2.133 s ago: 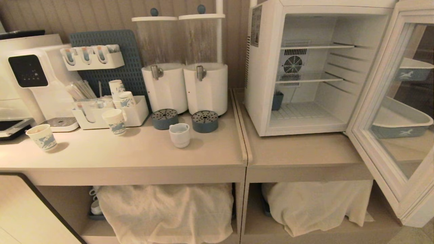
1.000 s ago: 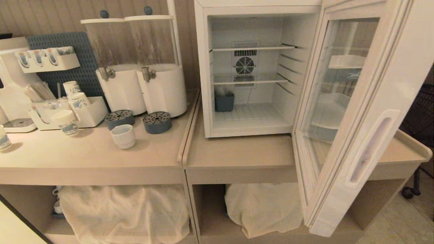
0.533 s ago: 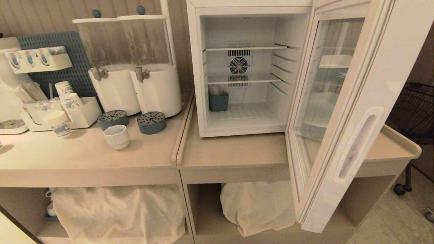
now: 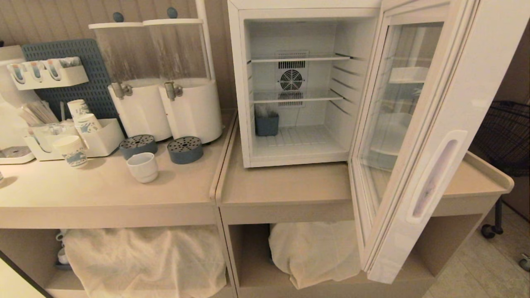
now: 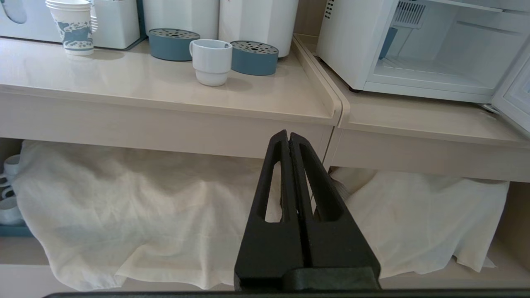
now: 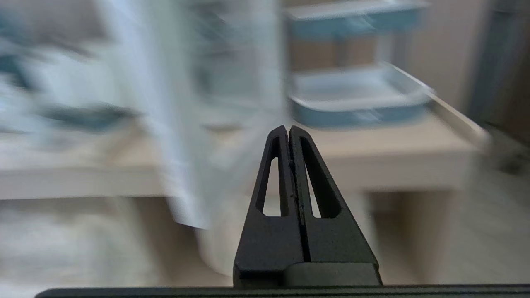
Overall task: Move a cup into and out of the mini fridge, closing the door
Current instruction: Close the freezer door
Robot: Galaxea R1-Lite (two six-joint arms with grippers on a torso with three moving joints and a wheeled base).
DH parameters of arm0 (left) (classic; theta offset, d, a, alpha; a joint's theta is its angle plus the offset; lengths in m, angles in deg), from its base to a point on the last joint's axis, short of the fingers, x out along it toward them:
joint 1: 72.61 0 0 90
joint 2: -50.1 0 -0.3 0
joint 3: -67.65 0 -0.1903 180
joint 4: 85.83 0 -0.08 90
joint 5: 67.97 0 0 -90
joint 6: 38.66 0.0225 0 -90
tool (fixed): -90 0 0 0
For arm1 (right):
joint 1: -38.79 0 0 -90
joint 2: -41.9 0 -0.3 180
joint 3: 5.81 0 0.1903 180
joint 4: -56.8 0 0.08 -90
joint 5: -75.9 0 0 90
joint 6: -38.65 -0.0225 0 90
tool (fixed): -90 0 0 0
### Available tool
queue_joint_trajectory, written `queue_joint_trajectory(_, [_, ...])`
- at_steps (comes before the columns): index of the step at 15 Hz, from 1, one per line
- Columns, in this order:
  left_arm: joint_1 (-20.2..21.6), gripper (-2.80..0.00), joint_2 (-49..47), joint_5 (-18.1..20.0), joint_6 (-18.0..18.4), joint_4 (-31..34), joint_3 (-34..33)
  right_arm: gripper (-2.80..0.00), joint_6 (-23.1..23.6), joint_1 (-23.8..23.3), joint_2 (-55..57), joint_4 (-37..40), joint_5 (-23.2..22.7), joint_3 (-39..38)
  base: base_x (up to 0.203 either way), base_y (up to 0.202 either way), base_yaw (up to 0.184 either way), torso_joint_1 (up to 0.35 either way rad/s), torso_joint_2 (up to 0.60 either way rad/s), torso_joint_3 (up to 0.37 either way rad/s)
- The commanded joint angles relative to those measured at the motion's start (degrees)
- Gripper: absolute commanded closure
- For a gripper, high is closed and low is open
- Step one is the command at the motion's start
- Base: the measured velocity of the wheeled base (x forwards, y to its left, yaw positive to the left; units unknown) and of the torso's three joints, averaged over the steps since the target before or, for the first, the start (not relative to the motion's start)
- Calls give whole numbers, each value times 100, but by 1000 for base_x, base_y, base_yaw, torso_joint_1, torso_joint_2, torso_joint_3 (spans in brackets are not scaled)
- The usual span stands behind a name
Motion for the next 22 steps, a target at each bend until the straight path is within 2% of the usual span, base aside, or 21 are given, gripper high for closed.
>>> queue_joint_trajectory(1, [0, 0, 29, 2, -8, -6, -229, 0, -231, 114, 892, 530, -375, 1039, 0, 0, 0, 0, 0, 0])
queue_joint_trajectory(2, [0, 0, 20, 2, -8, -6, -229, 0, -447, 415, 1290, 705, -506, 1431, 0, 0, 0, 0, 0, 0])
queue_joint_trajectory(3, [0, 0, 29, 2, -8, -6, -229, 0, -632, 933, 1503, 818, -496, 1639, 0, 0, 0, 0, 0, 0])
queue_joint_trajectory(4, [0, 0, 20, 2, -8, -6, -229, 0, -791, 1721, 1652, 908, -329, 1791, 0, 0, 0, 0, 0, 0])
queue_joint_trajectory(6, [0, 0, 21, 2, -8, -6, -229, 0, -1012, 2796, 2082, 1040, 92, 1999, 0, 0, 0, 0, 0, 0])
queue_joint_trajectory(8, [0, 0, 29, 2, -8, -6, -229, 0, -905, 3188, 2444, 1150, 231, 2233, 0, 0, 0, 0, 0, 0])
queue_joint_trajectory(11, [0, 0, 29, 2, 0, -6, -229, 0, -1187, 3113, 2995, 1169, 384, 2787, 0, 0, 0, 0, 0, 0])
queue_joint_trajectory(14, [0, 0, 29, 2, 0, -6, -229, 0, -1467, 2580, 3625, 1174, 682, 3369, 0, 0, 0, 0, 0, 0])
queue_joint_trajectory(17, [0, 0, 29, 2, 0, -6, -229, 0, -1819, 2245, 4172, 1456, 573, 3607, 0, 0, 0, 0, 0, 0])
queue_joint_trajectory(20, [0, 0, 29, 2, -8, -6, -229, 0, -1696, 2221, 4460, 1475, -472, 3155, 0, 0, 0, 0, 0, 0])
queue_joint_trajectory(22, [0, 0, 20, 2, -8, -6, -229, 0, -1030, 2177, 4532, 1000, -1097, 2495, 0, 0, 0, 0, 0, 0])
